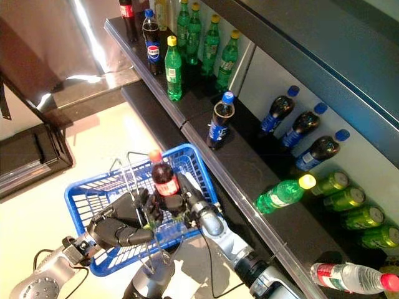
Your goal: Pick up the drink and place into the basket.
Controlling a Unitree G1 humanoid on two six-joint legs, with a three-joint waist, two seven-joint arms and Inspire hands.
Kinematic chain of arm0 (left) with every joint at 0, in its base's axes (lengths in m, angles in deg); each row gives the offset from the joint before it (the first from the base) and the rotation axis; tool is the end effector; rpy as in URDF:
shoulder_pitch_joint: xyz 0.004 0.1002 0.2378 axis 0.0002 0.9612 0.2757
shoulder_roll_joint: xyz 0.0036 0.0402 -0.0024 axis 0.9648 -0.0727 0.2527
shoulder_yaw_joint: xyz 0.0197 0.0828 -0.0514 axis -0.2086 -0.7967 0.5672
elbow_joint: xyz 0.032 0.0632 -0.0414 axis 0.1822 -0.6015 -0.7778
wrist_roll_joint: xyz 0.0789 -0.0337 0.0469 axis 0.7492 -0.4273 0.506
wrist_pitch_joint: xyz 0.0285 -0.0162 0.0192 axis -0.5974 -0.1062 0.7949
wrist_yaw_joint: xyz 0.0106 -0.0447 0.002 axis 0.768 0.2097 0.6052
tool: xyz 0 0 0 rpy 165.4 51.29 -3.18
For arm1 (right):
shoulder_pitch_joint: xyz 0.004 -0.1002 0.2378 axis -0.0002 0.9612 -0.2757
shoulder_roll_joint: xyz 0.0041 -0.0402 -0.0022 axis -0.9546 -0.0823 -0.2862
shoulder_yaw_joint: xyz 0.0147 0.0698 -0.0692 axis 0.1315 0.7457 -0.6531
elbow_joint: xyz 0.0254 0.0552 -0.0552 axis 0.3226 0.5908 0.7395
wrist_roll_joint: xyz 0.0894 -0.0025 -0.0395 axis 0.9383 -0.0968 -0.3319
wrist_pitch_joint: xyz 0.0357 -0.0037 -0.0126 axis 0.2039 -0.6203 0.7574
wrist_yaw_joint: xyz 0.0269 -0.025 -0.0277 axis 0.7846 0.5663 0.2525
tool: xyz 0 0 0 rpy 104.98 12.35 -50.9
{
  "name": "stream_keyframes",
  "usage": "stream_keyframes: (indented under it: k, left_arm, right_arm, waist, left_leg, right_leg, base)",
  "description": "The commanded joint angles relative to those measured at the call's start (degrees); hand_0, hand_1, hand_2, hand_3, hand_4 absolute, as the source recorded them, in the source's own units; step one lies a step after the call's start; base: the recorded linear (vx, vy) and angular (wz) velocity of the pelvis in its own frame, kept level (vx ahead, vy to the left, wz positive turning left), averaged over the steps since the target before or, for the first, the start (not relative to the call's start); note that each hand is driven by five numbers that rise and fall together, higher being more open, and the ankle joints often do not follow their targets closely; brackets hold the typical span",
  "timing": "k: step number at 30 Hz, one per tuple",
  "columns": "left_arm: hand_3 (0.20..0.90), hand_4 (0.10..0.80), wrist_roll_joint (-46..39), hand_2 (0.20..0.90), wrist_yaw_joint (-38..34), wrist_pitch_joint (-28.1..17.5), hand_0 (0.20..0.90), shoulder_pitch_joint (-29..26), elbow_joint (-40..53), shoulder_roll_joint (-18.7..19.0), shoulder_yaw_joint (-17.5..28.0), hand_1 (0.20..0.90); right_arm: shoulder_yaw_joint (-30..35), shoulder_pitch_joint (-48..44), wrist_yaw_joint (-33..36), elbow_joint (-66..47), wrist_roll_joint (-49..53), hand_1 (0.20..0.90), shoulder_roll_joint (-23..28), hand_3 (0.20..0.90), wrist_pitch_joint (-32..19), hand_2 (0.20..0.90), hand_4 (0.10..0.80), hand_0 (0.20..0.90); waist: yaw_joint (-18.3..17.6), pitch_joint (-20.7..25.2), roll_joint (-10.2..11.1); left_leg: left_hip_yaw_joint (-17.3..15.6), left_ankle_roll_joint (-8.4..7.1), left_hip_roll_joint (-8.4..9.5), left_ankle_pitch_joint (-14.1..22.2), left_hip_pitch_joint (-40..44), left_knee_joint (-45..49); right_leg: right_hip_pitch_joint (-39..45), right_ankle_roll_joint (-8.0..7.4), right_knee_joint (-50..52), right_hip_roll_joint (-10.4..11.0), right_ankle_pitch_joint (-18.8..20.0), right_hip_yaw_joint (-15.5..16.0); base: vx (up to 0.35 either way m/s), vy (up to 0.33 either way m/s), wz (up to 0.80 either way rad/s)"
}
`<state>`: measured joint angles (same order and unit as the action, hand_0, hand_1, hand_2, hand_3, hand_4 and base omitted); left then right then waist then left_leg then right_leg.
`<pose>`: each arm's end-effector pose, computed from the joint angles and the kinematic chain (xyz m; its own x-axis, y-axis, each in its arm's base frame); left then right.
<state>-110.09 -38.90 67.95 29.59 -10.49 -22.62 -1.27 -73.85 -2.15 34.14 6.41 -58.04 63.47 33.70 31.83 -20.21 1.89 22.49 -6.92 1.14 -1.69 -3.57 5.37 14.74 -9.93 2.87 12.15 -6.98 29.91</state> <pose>0.1525 0.2222 0.0719 0.6392 -0.7424 0.2008 0.7117 0.4722 -0.5200 0.2270 -0.0900 0.0213 0.8837 0.4254 -0.1950 -0.4578 0.8722 -0.1719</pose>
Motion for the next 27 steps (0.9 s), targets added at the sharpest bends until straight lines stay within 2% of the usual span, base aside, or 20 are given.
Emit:
stream_keyframes:
  k: [1,6,10,14,18,22,24,27]
  left_arm:
    - [0.200,0.100,-13.94,0.300,14.41,-12.39,0.300,-8.08,17.93,-2.12,2.61,0.300]
    - [0.200,0.100,-13.89,0.300,15.97,-15.43,0.300,-9.41,19.50,0.71,3.45,0.300]
    - [0.200,0.100,-14.70,0.300,17.06,-15.07,0.300,-11.49,20.94,2.40,2.82,0.300]
    - [0.200,0.100,-13.65,0.300,17.33,-15.29,0.300,-13.61,23.25,3.66,1.16,0.300]
    - [0.200,0.100,-12.10,0.300,13.60,-15.95,0.300,-15.85,24.03,3.95,-0.83,0.300]
    - [0.200,0.100,-11.88,0.300,11.71,-15.72,0.300,-16.42,24.25,3.04,-1.72,0.300]
    - [0.200,0.100,-11.65,0.300,10.14,-15.30,0.300,-16.76,23.97,2.43,-1.78,0.300]
    - [0.200,0.100,-9.50,0.300,8.35,-15.39,0.300,-16.76,23.63,2.21,-1.59,0.300]
  right_arm:
    - [-1.73,-3.84,1.04,-5.26,1.69,0.300,-4.59,0.200,-10.16,0.300,0.100,0.300]
    - [-1.85,-2.49,1.54,1.24,2.90,0.300,-5.98,0.200,-10.59,0.300,0.100,0.300]
    - [-2.61,-1.63,1.44,6.20,3.03,0.300,-7.32,0.200,-8.57,0.300,0.100,0.300]
    - [-3.54,-1.46,0.73,12.38,1.89,0.300,-8.45,0.200,-1.11,0.300,0.100,0.300]
    - [-4.40,-2.82,1.05,18.96,-0.25,0.300,-9.37,0.200,4.77,0.300,0.100,0.300]
    - [-5.30,-4.48,-0.16,23.38,-5.39,0.300,-10.37,0.200,8.44,0.300,0.100,0.300]
    - [-6.72,-5.52,-1.05,24.87,-8.50,0.300,-10.34,0.200,12.12,0.300,0.100,0.300]
    - [-7.42,-6.01,-1.50,25.47,-8.56,0.300,-10.56,0.200,14.48,0.300,0.100,0.300]
  waist:
    - [-0.96,8.46,-1.41]
    - [-0.48,7.98,-1.53]
    - [-0.24,7.75,-1.41]
    - [-0.11,7.32,-1.31]
    - [-0.09,6.87,-1.37]
    - [0.44,6.68,-1.35]
    - [0.86,6.40,-1.16]
    - [1.21,6.18,-0.82]
  left_leg:
    - [-0.45,1.40,-1.48,0.06,0.53,1.67]
    - [-0.06,1.50,-1.06,0.32,-0.01,1.99]
    - [0.26,1.61,-0.67,0.44,-0.47,2.06]
    - [0.53,1.81,-0.33,0.51,-0.88,1.99]
    - [0.39,1.93,-0.12,0.21,-1.20,1.58]
    - [0.68,1.97,0.11,0.12,-1.43,1.41]
    - [0.96,2.10,0.31,-0.04,-1.49,1.15]
    - [1.14,2.20,0.33,-0.13,-1.48,1.01]
  right_leg:
    - [-4.60,4.15,8.44,0.87,-0.60,0.10]
    - [-4.95,3.85,8.84,1.20,-0.46,0.51]
    - [-5.44,3.56,9.07,1.31,-0.31,0.56]
    - [-6.11,3.19,9.14,1.38,0.06,0.31]
    - [-6.40,2.97,8.81,1.39,0.38,0.15]
    - [-6.43,2.77,8.50,1.46,0.66,0.24]
    - [-6.57,2.70,8.50,1.42,0.80,0.28]
    - [-6.59,2.71,8.42,1.29,0.96,0.25]
  base:
    - [0.000,0.000,0.00]
    - [0.011,0.005,0.04]
    - [0.022,0.006,0.09]
    - [0.006,0.004,0.03]
    - [0.000,0.000,0.00]
    - [0.000,0.000,0.00]
    - [0.000,0.000,0.00]
    - [0.000,0.000,0.00]
